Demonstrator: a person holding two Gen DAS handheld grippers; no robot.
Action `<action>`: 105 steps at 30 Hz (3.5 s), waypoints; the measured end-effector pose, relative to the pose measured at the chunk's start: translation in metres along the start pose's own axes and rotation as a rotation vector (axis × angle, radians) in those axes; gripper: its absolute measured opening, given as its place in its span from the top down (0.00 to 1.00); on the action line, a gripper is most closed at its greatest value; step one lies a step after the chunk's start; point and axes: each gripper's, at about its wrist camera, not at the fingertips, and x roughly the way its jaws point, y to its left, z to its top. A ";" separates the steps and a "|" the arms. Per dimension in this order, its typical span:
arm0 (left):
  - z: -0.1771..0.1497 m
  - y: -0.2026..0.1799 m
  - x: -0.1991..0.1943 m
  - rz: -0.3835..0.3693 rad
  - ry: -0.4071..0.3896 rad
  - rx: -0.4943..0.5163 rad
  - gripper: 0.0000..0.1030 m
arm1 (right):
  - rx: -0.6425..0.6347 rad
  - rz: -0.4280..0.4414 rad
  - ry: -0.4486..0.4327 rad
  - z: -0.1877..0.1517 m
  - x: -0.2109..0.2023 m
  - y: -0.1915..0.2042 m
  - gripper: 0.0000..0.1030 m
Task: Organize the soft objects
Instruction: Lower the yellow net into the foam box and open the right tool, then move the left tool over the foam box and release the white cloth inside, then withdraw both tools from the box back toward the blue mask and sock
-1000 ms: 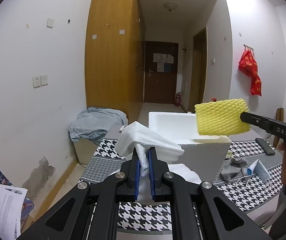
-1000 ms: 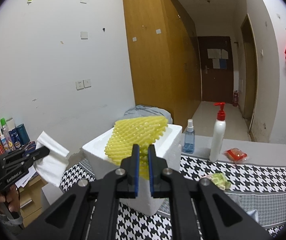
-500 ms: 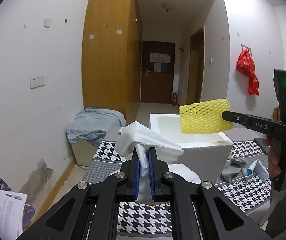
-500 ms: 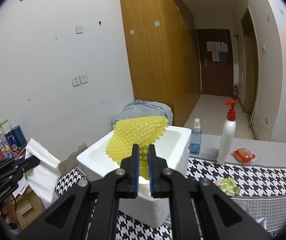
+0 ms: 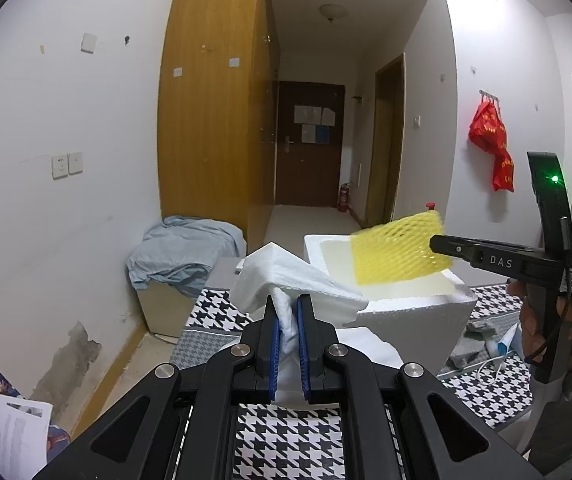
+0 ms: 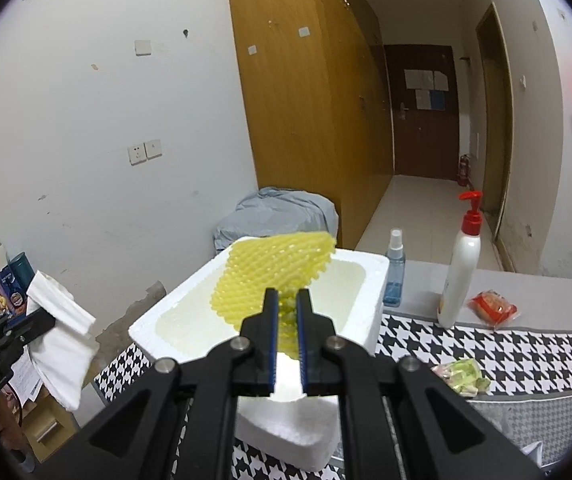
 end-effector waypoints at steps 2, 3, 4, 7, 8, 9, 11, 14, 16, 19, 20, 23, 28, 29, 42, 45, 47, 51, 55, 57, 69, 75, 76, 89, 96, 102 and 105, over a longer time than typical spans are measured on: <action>0.001 0.001 0.000 -0.002 -0.001 -0.003 0.92 | 0.012 0.004 0.010 0.000 0.002 -0.001 0.60; 0.002 0.002 0.000 0.001 -0.004 -0.003 0.91 | 0.018 0.006 0.015 -0.001 0.002 -0.002 0.49; 0.003 0.003 0.000 0.003 -0.005 -0.004 0.92 | 0.020 0.011 0.015 -0.002 0.001 -0.002 0.45; 0.003 0.003 -0.001 0.009 -0.007 -0.011 0.92 | 0.023 0.016 0.011 -0.003 -0.002 -0.001 0.29; 0.003 0.002 -0.002 0.013 -0.012 -0.009 0.92 | 0.013 0.014 0.013 -0.003 -0.002 0.001 0.18; 0.003 0.002 -0.002 0.014 -0.016 -0.009 0.92 | 0.007 0.010 0.006 -0.005 -0.005 0.002 0.12; 0.002 0.000 -0.002 0.013 -0.013 -0.015 0.91 | 0.002 0.012 -0.010 -0.006 -0.009 0.003 0.06; 0.003 -0.002 -0.001 0.019 -0.012 -0.014 0.91 | -0.003 0.017 -0.013 -0.010 -0.014 0.001 0.04; 0.005 -0.004 -0.002 0.023 -0.017 -0.010 0.91 | -0.007 0.015 -0.015 -0.012 -0.019 0.000 0.01; 0.008 -0.007 -0.003 0.025 -0.025 -0.002 0.92 | -0.002 0.023 -0.031 -0.014 -0.027 -0.004 0.01; 0.009 -0.009 -0.003 0.016 -0.026 -0.002 0.92 | -0.005 0.024 -0.033 -0.015 -0.030 -0.005 0.01; 0.012 -0.014 -0.004 0.005 -0.035 -0.001 0.91 | -0.023 0.021 -0.036 -0.018 -0.037 -0.006 0.00; 0.014 -0.021 -0.004 -0.016 -0.033 0.000 0.91 | -0.039 0.014 -0.040 -0.023 -0.045 -0.008 0.00; 0.014 -0.023 -0.003 -0.022 -0.031 0.001 0.91 | -0.042 0.008 -0.043 -0.024 -0.047 -0.009 0.00; 0.028 -0.043 0.014 -0.102 -0.013 0.018 0.91 | -0.027 -0.033 -0.058 -0.039 -0.070 -0.026 0.00; 0.033 -0.047 0.020 -0.120 -0.008 0.024 0.91 | -0.018 -0.052 -0.063 -0.043 -0.076 -0.032 0.00; 0.035 -0.050 0.025 -0.138 -0.003 0.027 0.91 | -0.010 -0.061 -0.064 -0.047 -0.079 -0.036 0.00; 0.039 -0.056 0.035 -0.156 0.003 0.030 0.92 | 0.012 -0.083 -0.066 -0.055 -0.085 -0.044 0.00; 0.042 -0.060 0.049 -0.162 0.021 0.030 0.91 | 0.025 -0.107 -0.059 -0.063 -0.089 -0.050 0.00; 0.043 -0.061 0.054 -0.167 0.028 0.031 0.91 | 0.031 -0.125 -0.058 -0.066 -0.091 -0.054 0.00; 0.047 -0.071 0.093 -0.178 0.079 0.033 0.91 | 0.078 -0.191 -0.040 -0.089 -0.103 -0.076 0.00; 0.048 -0.075 0.103 -0.149 0.089 0.045 0.91 | 0.095 -0.216 -0.039 -0.094 -0.108 -0.082 0.00; 0.047 -0.075 0.105 -0.150 0.095 0.045 0.91 | 0.097 -0.219 -0.038 -0.095 -0.109 -0.083 0.00; 0.048 -0.083 0.119 -0.121 0.101 0.062 0.35 | 0.140 -0.254 -0.029 -0.107 -0.117 -0.097 0.00; 0.048 -0.080 0.107 -0.111 0.045 0.024 0.02 | 0.151 -0.261 -0.032 -0.110 -0.120 -0.102 0.00; 0.046 -0.086 0.089 -0.157 0.027 0.001 0.02 | 0.165 -0.265 -0.038 -0.111 -0.123 -0.107 0.00; 0.043 -0.090 0.079 -0.163 0.018 -0.009 0.02 | 0.172 -0.270 -0.045 -0.111 -0.125 -0.109 0.00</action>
